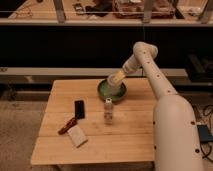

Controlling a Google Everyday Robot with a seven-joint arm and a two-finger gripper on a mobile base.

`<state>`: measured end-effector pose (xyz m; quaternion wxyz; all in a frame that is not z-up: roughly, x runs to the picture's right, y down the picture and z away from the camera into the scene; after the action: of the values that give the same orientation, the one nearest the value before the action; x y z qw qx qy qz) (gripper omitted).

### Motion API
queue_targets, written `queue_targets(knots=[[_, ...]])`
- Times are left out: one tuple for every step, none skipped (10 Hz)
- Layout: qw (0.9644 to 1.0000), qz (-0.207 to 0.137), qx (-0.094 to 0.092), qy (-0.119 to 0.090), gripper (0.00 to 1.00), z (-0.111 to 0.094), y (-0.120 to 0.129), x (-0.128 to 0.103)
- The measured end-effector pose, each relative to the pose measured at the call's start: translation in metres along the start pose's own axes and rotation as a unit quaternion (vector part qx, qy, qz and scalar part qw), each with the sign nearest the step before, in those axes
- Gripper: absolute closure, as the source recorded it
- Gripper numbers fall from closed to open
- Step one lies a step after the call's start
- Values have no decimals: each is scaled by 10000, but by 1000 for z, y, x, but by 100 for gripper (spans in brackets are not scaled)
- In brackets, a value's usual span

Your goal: Place the pepper in the ceramic bowl

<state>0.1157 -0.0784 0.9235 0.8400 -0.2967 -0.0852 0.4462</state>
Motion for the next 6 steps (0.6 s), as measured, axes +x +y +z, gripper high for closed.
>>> queue_targets(knots=[[10000,0,0,0,20,0,0,0],[10000,0,0,0,20,0,0,0],[10000,0,0,0,20,0,0,0],[10000,0,0,0,20,0,0,0],[10000,-1,1,0,20,0,0,0],[10000,-7,3,-3,20,-2,1,-1]])
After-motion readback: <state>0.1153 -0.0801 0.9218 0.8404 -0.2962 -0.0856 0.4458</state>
